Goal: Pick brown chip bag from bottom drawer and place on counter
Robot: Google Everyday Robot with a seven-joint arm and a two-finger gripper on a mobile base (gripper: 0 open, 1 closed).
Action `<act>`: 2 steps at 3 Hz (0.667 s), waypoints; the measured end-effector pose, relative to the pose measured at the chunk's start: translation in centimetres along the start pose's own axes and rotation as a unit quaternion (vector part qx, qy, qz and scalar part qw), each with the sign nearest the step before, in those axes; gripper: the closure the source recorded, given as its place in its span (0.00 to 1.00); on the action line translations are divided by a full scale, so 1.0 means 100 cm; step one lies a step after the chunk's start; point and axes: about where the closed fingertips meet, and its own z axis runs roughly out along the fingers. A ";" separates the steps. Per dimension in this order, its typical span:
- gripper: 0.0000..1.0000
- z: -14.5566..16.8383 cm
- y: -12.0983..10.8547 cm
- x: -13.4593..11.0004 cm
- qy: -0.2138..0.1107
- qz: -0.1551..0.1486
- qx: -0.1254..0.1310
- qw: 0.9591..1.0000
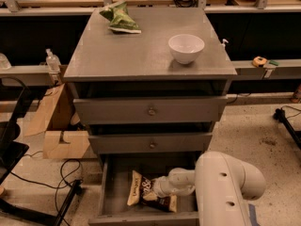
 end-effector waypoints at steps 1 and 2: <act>1.00 0.000 0.000 0.000 0.000 0.000 0.000 1.000; 1.00 -0.001 0.000 0.000 0.000 0.000 0.000 1.000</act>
Offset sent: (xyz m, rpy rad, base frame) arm -0.0206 -0.0302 0.1795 0.0548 -0.1697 0.2950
